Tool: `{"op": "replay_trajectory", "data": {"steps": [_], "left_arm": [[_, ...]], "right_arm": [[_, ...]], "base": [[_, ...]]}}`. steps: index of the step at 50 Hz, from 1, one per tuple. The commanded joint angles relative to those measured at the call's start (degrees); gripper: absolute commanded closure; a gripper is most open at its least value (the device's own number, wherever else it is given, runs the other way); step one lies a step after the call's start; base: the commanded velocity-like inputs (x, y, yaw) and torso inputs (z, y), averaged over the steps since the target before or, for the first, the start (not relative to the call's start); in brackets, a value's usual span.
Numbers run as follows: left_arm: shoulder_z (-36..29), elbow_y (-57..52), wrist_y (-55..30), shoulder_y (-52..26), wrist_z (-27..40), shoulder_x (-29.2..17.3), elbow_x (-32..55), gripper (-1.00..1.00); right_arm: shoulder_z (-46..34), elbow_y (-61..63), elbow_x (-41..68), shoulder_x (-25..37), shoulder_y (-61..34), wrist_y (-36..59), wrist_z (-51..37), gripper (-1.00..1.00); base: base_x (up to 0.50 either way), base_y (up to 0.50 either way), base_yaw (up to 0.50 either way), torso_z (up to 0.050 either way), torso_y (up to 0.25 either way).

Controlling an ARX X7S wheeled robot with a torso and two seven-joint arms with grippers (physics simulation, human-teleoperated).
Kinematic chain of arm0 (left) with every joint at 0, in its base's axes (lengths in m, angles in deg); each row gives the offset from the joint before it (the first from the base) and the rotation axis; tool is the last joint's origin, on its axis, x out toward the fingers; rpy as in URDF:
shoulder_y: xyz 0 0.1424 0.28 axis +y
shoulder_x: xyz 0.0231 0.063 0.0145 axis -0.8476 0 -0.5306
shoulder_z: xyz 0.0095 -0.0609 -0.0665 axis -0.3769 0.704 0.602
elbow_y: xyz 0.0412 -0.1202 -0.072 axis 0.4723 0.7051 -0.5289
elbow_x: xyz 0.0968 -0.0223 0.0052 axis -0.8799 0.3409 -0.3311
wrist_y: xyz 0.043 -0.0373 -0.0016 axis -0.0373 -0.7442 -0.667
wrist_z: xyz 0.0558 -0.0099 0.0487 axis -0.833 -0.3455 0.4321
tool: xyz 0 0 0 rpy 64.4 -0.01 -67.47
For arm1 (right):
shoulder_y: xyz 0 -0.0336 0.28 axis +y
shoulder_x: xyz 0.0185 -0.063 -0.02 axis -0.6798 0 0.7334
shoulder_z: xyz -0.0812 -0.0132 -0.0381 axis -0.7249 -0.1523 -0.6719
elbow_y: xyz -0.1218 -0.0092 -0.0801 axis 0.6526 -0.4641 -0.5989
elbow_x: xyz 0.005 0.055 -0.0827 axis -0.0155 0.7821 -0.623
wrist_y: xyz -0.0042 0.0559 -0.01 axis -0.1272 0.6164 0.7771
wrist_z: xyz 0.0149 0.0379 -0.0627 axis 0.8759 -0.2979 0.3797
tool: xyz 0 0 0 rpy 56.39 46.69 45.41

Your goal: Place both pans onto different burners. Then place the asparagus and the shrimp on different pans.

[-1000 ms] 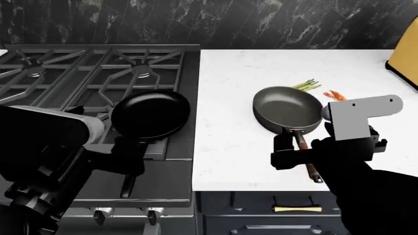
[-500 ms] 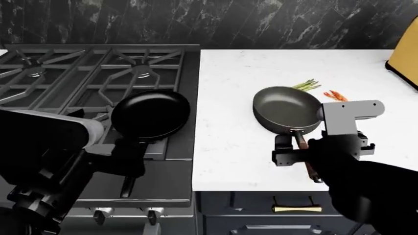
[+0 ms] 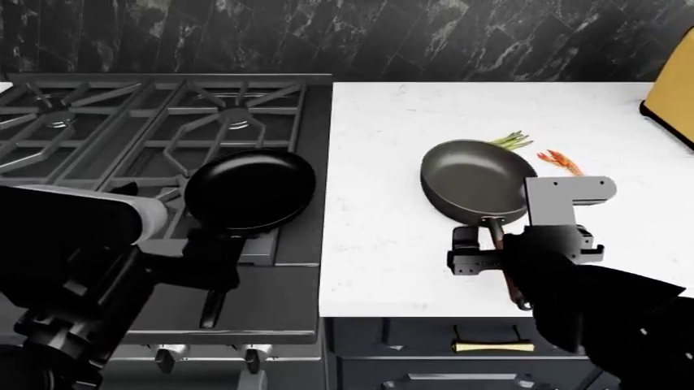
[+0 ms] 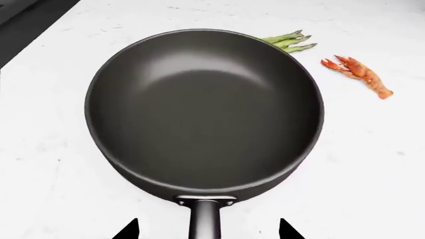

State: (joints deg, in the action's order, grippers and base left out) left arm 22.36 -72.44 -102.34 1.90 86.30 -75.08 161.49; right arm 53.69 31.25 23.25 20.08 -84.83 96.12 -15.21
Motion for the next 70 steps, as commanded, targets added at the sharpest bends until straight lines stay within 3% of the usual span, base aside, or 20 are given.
{"op": "replay_trajectory", "data": {"steps": [1, 9, 10, 28, 44, 47, 56, 61, 70], "left_arm": [[-0.28, -0.21, 1.07, 1.35, -1.4, -0.06, -1.55, -1.0], [-0.42, -0.01, 1.87, 2.1, -2.21, -0.07, -2.56, -1.0], [-0.48, -0.03, 1.93, 2.23, -2.29, -0.07, -2.72, -1.0], [-1.13, 0.23, 3.3, 3.65, -3.42, -0.28, -4.69, -1.0], [-5.52, 1.72, 2.71, 3.39, -4.9, -1.35, -10.28, -1.0], [-7.65, 4.49, -0.46, 0.36, -2.23, -1.58, -8.01, -1.0], [-11.68, 12.92, -5.73, -7.55, 14.61, -1.28, 11.45, -1.0], [-13.7, 14.13, -4.94, -6.66, 16.6, 0.63, 12.36, -1.0], [-13.77, 15.16, -3.3, -3.31, 12.79, 1.45, 5.35, -1.0]], "right_arm": [[-2.1, -3.56, -2.03, -0.85, 0.93, -2.99, 2.46, -1.0], [-2.99, -4.78, -2.63, -1.22, 1.97, -4.06, 3.34, -1.0], [-2.95, -4.97, -2.7, -1.24, 2.14, -4.17, 3.26, 1.0], [0.71, 1.82, 0.56, -0.21, 4.08, -4.54, 0.91, 1.0], [8.3, 19.3, 16.19, 2.33, 0.46, 4.75, -11.02, 1.0], [8.3, 20.48, 17.78, 2.4, 0.09, 5.64, -12.33, 1.0], [7.65, 21.35, 17.85, 2.77, 1.17, 5.55, -12.64, 1.0], [7.17, 20.97, 16.45, 2.83, 2.14, 4.45, -11.51, 1.0], [6.73, 20.35, 14.83, 3.19, 4.01, 2.99, -10.42, 1.0]], "base": [[0.0, 0.0, 0.0, 0.0, 0.0], [0.0, 0.0, 0.0, 0.0, 0.0], [0.0, 0.0, 0.0, 0.0, 0.0], [0.0, 0.0, 0.0, 0.0, 0.0], [0.0, 0.0, 0.0, 0.0, 0.0], [0.0, 0.0, 0.0, 0.0, 0.0], [0.0, 0.0, 0.0, 0.0, 0.0], [0.0, 0.0, 0.0, 0.0, 0.0], [0.0, 0.0, 0.0, 0.0, 0.001]]}}
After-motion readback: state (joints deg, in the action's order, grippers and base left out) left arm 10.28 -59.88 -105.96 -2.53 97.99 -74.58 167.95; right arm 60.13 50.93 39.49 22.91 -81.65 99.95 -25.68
